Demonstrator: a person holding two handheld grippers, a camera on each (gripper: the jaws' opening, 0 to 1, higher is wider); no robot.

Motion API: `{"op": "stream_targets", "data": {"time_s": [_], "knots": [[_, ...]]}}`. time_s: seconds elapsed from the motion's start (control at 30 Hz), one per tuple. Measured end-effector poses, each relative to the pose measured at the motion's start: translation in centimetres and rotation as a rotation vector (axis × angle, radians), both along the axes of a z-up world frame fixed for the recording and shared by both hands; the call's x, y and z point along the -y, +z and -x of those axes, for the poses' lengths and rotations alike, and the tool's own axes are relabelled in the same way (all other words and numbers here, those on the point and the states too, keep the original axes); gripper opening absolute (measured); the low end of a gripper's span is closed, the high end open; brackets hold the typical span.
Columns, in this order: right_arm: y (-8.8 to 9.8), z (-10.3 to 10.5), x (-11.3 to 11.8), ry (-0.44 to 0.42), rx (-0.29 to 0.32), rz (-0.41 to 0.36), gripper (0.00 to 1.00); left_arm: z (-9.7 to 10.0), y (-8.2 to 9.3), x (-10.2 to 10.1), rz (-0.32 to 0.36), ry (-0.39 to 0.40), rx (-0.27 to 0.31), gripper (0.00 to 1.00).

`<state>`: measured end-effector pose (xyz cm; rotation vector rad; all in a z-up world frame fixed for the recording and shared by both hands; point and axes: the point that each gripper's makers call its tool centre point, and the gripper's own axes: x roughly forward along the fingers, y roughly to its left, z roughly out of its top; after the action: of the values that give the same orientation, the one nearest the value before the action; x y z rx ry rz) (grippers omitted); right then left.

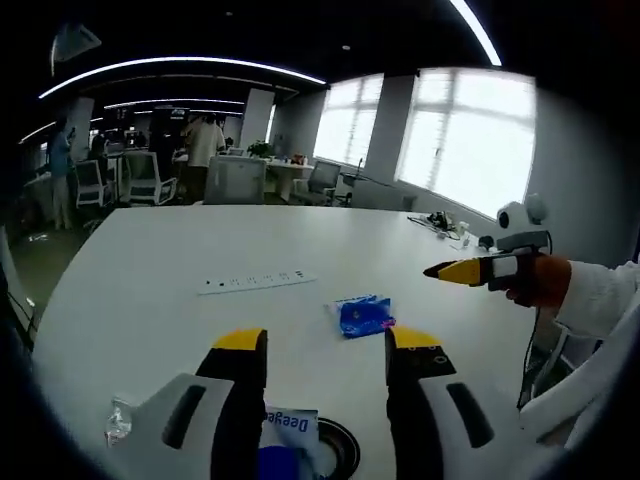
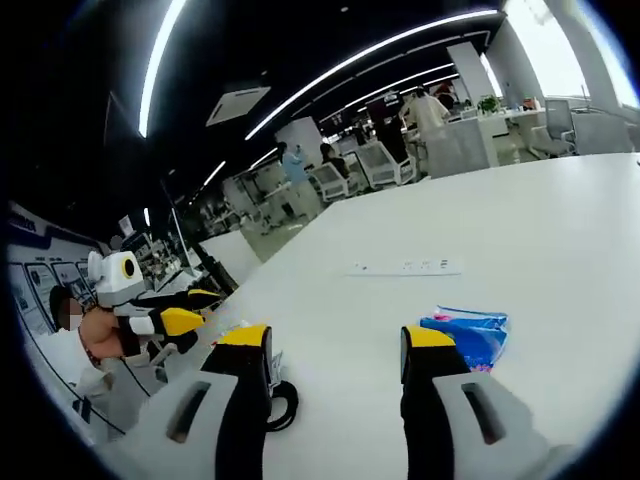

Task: Arrange the tabletop items into an orderly group along one side of the table until the central work area is clear of visible clutter.

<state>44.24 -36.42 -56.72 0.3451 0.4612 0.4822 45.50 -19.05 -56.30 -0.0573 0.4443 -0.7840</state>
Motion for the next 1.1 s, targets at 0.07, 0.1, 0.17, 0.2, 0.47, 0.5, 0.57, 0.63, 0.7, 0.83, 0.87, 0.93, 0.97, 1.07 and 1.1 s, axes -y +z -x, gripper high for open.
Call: {"op": "stream_targets", "data": {"time_s": [0.07, 0.1, 0.17, 0.2, 0.47, 0.5, 0.57, 0.63, 0.7, 0.83, 0.87, 0.93, 0.97, 1.07, 1.1], "knots": [[-0.1, 0.2, -0.6, 0.011, -0.003, -0.001, 0.53, 0.6, 0.0, -1.1, 0.000, 0.020, 0.003, 0.47], [-0.1, 0.3, -0.8, 0.017, -0.002, -0.002, 0.54, 0.8, 0.0, -1.6, 0.000, 0.030, 0.001, 0.47], [-0.2, 0.6, -1.5, 0.034, -0.006, -0.004, 0.55, 1.3, 0.0, -2.6, 0.006, 0.052, -0.004, 0.48], [-0.3, 0.7, -1.9, 0.042, -0.006, -0.005, 0.56, 1.7, 0.0, -3.2, 0.007, 0.066, -0.011, 0.49], [-0.9, 1.6, -4.7, 0.102, -0.022, -0.015, 0.56, 4.2, -1.1, -7.0, -0.004, 0.134, -0.028, 0.49], [-1.0, 1.7, -5.0, 0.107, -0.024, -0.016, 0.56, 4.5, -1.3, -7.4, -0.003, 0.145, -0.032, 0.49], [-1.2, 1.9, -5.7, 0.124, -0.029, -0.011, 0.56, 5.3, -1.6, -8.4, -0.006, 0.165, -0.039, 0.49], [-1.4, 2.1, -6.2, 0.136, -0.033, -0.015, 0.56, 6.0, -2.0, -9.5, -0.009, 0.190, -0.047, 0.48], [-1.7, 2.2, -6.7, 0.150, -0.040, -0.012, 0.56, 6.6, -2.2, -10.5, -0.008, 0.218, -0.055, 0.48], [-2.1, 2.4, -7.6, 0.172, -0.050, -0.010, 0.55, 7.6, -2.8, -12.2, -0.012, 0.255, -0.069, 0.49], [-2.2, 2.5, -7.8, 0.178, -0.052, -0.009, 0.55, 7.8, -2.9, -12.4, -0.016, 0.260, -0.072, 0.48], [-2.4, 2.5, -8.2, 0.189, -0.056, -0.007, 0.55, 8.3, -3.3, -13.1, -0.023, 0.277, -0.079, 0.49], [-2.5, 2.5, -8.5, 0.195, -0.058, -0.007, 0.55, 8.6, -3.5, -13.4, -0.021, 0.287, -0.084, 0.49], [-2.7, 2.5, -8.9, 0.209, -0.064, -0.004, 0.55, 9.2, -4.1, -13.8, -0.022, 0.302, -0.097, 0.49], [-2.9, 2.5, -9.2, 0.218, -0.070, 0.001, 0.55, 9.5, -4.4, -14.1, -0.023, 0.315, -0.103, 0.49]]}}
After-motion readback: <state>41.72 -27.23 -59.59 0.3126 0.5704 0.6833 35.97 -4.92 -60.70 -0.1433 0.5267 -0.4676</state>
